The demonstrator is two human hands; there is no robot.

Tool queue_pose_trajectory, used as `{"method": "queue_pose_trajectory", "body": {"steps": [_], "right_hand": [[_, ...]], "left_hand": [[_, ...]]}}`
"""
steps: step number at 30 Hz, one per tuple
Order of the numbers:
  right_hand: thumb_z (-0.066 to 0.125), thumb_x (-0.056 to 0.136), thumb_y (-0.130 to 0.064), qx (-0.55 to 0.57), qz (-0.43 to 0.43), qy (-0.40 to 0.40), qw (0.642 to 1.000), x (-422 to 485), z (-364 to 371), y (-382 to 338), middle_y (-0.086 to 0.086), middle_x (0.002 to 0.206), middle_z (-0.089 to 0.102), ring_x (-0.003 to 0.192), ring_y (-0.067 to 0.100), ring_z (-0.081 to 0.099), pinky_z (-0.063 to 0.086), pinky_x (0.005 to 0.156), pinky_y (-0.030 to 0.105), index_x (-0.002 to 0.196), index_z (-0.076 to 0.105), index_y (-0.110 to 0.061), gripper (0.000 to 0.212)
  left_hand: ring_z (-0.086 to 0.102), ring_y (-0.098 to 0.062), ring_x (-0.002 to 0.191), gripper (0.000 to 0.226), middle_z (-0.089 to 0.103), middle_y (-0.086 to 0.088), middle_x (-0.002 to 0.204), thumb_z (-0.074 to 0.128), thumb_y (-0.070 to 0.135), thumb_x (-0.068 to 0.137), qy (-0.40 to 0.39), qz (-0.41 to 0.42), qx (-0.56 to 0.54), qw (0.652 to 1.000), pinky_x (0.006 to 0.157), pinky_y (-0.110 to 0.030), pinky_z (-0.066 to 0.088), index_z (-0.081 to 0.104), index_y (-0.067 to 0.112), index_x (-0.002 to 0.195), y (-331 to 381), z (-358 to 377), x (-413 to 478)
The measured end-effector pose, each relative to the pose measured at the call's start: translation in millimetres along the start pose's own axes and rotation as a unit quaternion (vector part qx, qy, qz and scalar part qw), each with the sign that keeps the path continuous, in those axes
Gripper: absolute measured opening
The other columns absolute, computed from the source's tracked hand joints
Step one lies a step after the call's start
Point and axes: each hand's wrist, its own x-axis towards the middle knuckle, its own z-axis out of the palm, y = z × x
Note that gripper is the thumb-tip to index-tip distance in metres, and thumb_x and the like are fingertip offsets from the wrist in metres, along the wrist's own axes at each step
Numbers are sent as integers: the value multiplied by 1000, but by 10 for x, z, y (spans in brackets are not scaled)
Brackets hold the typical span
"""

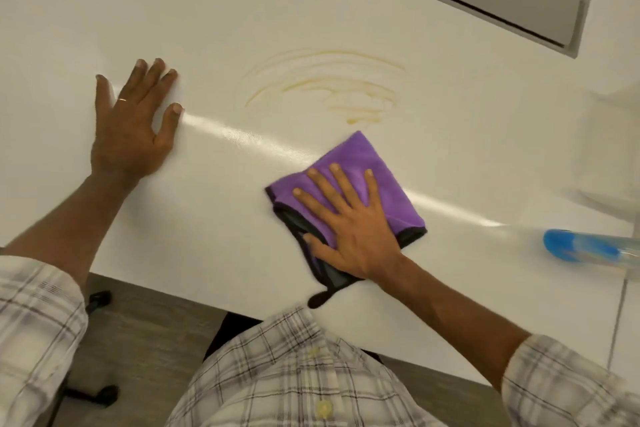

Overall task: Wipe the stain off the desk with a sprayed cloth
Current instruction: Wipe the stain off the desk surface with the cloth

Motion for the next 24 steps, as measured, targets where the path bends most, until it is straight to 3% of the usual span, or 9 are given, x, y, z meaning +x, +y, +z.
{"method": "queue_pose_trajectory", "body": {"steps": [4, 8, 12, 14, 17, 20, 24], "right_hand": [[33, 100, -65, -61, 148, -17, 987, -67, -193, 831, 1, 174, 19, 162, 32, 13, 12, 119, 75, 164, 25, -36, 71], [28, 99, -63, -33, 315, -9, 949, 556, -331, 1181, 3, 175, 17, 161, 34, 12, 8, 120, 76, 165, 19, -34, 72], [24, 101, -64, 3, 424, 12, 905, 1191, -380, 1124, 4, 176, 9, 162, 36, 4, 7, 119, 77, 167, 10, -32, 74], [26, 101, -62, -2, 415, 13, 910, 1214, -356, 887, 5, 176, 10, 162, 36, 5, 7, 119, 76, 167, 11, -32, 74], [29, 100, -61, -25, 325, 16, 945, 839, -210, 316, 4, 175, 15, 162, 35, 10, 7, 121, 75, 166, 17, -34, 72], [22, 103, -64, -40, 248, -4, 968, 187, -67, -133, 2, 176, 10, 163, 32, 7, 7, 122, 73, 166, 15, -33, 71], [15, 101, -71, -68, 243, -58, 966, -418, -112, 116, 0, 177, 2, 163, 31, 0, 10, 120, 75, 167, 6, -35, 76]], "left_hand": [[23, -15, 162, 52, 34, 2, 171, 34, 42, 112, 12, 3, -6, 1000, 128, -58, 7, 38, 26, 161, -17, 2, -4], [25, -15, 162, 52, 36, 2, 170, 34, 44, 112, 20, 11, 1, 1000, 128, -56, 6, 38, 26, 161, -23, 34, 2], [20, -11, 162, 54, 33, 5, 171, 32, 46, 111, 19, 5, -3, 1000, 128, -40, -9, 34, 27, 162, -54, 51, -7], [20, -12, 163, 55, 33, 5, 172, 32, 46, 111, 15, 6, -6, 1000, 127, -42, -10, 34, 26, 162, -51, 41, -7], [21, -15, 163, 55, 33, 3, 172, 32, 44, 111, 12, 12, -6, 1000, 128, -55, 0, 36, 24, 162, -14, 12, -4], [20, -15, 163, 55, 32, 3, 172, 31, 44, 111, 5, 9, -9, 1000, 128, -58, 1, 35, 24, 162, -1, -6, -12], [21, -15, 162, 55, 33, 2, 172, 30, 44, 110, 5, 11, -4, 1000, 128, -60, 3, 36, 24, 161, -3, -13, 3]]}}
